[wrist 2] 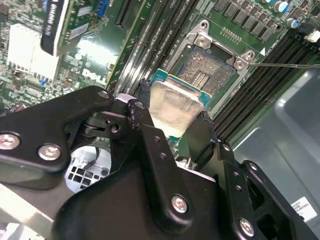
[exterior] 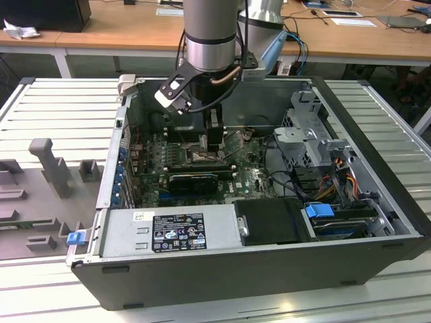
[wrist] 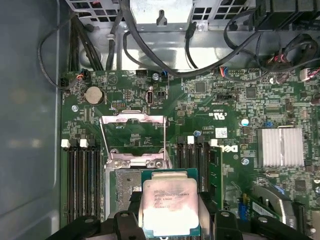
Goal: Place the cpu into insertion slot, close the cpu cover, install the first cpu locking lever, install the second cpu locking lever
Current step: 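Place the cpu into insertion slot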
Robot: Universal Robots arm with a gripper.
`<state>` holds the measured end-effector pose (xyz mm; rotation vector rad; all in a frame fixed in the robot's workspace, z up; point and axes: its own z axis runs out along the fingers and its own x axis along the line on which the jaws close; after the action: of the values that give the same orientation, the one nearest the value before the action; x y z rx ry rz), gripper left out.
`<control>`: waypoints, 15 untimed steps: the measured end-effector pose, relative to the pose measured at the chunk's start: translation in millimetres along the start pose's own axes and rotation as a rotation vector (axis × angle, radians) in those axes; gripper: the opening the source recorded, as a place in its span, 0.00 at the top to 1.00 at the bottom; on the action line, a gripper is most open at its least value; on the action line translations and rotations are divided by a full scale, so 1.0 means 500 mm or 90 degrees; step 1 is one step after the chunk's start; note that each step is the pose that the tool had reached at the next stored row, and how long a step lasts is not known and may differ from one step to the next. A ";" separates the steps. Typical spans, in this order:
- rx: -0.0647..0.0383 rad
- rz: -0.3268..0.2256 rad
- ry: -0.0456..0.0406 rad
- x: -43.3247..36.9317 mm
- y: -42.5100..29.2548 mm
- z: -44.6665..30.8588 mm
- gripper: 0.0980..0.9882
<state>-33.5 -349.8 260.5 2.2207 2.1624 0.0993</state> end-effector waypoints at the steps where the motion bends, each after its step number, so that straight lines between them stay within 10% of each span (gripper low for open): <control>1: 0.000 0.002 -0.0003 0.004 -0.001 0.007 0.52; 15: -0.001 0.005 -0.0004 0.046 -0.028 0.067 0.52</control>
<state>-44.2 -325.8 226.3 2.2272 2.1532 0.1008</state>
